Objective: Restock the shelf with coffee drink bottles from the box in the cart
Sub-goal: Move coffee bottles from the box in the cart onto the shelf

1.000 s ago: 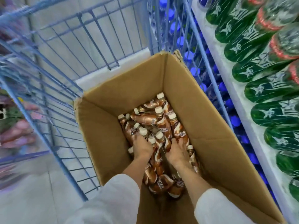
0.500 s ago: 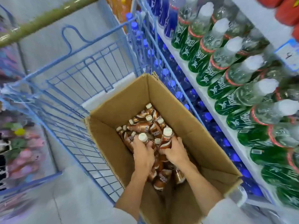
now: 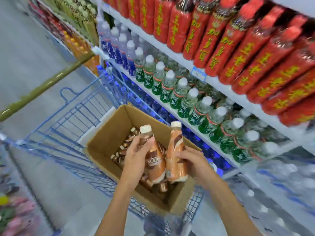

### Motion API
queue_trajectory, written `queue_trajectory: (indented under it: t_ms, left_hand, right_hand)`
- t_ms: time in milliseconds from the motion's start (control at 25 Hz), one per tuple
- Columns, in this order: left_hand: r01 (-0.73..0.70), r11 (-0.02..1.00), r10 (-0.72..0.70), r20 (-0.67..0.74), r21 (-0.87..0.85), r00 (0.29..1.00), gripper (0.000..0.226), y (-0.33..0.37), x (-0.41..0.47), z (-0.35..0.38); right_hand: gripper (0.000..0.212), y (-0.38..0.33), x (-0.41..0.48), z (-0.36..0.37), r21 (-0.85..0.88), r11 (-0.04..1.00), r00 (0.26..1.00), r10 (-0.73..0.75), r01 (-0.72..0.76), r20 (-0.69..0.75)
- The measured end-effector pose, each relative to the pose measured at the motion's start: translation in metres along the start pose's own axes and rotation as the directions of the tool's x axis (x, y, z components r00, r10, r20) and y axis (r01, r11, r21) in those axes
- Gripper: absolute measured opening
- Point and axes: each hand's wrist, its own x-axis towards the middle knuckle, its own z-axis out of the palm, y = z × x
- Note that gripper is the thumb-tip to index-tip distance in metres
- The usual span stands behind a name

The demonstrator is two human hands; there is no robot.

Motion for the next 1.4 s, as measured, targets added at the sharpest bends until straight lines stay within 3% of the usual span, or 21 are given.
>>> queue_trajectory:
  t_ms: [80,200,400,520,600,760,1000,1160,1280,1400]
  left_hand:
    - [0.054,0.994,-0.05,0.048,-0.094,0.998,0.029,0.009,-0.013,0.033]
    - [0.094,0.989,-0.072,0.175,-0.118,0.982,0.011,0.015,-0.032,0.09]
    - [0.201,0.978,-0.167,0.355,-0.062,0.92,0.03,0.01,-0.081,0.204]
    - [0.235,0.972,-0.207,0.417,-0.018,0.885,0.019,-0.001,-0.121,0.269]
    - [0.276,0.961,-0.248,0.503,0.019,0.828,0.025,-0.011,-0.154,0.312]
    - [0.248,0.962,-0.262,0.67,0.118,0.695,0.033,-0.033,-0.228,0.391]
    - [0.134,0.975,-0.223,0.781,0.178,0.583,0.032,-0.068,-0.339,0.508]
    - [0.078,0.974,-0.223,0.827,0.214,0.516,0.041,-0.085,-0.389,0.568]
    - [0.044,0.967,-0.243,0.853,0.252,0.461,0.046,-0.093,-0.409,0.604]
    - [0.045,0.969,-0.238,0.859,0.245,0.454,0.042,-0.1,-0.418,0.642]
  right_hand:
    - [0.041,-0.001,-0.033,-0.012,0.173,0.985,0.999,-0.007,0.013,-0.036]
    - [0.047,-0.002,-0.084,-0.041,0.319,0.947,0.987,0.024,0.028,-0.159]
    - [0.014,-0.003,-0.167,-0.115,0.391,0.885,0.931,-0.111,0.252,-0.348]
    - [0.031,0.004,-0.219,-0.169,0.419,0.833,0.881,-0.157,0.361,-0.447]
    - [0.033,0.014,-0.262,-0.21,0.446,0.787,0.846,-0.173,0.427,-0.504]
    - [0.044,0.047,-0.353,-0.287,0.419,0.762,0.801,-0.212,0.495,-0.56]
    - [0.041,0.083,-0.481,-0.377,0.265,0.694,0.628,-0.338,0.669,-0.701]
    - [0.04,0.1,-0.539,-0.417,0.203,0.632,0.501,-0.337,0.748,-0.797]
    - [0.047,0.102,-0.568,-0.443,0.168,0.607,0.439,-0.33,0.777,-0.835]
    - [0.053,0.097,-0.585,-0.475,0.142,0.597,0.399,-0.323,0.789,-0.858]
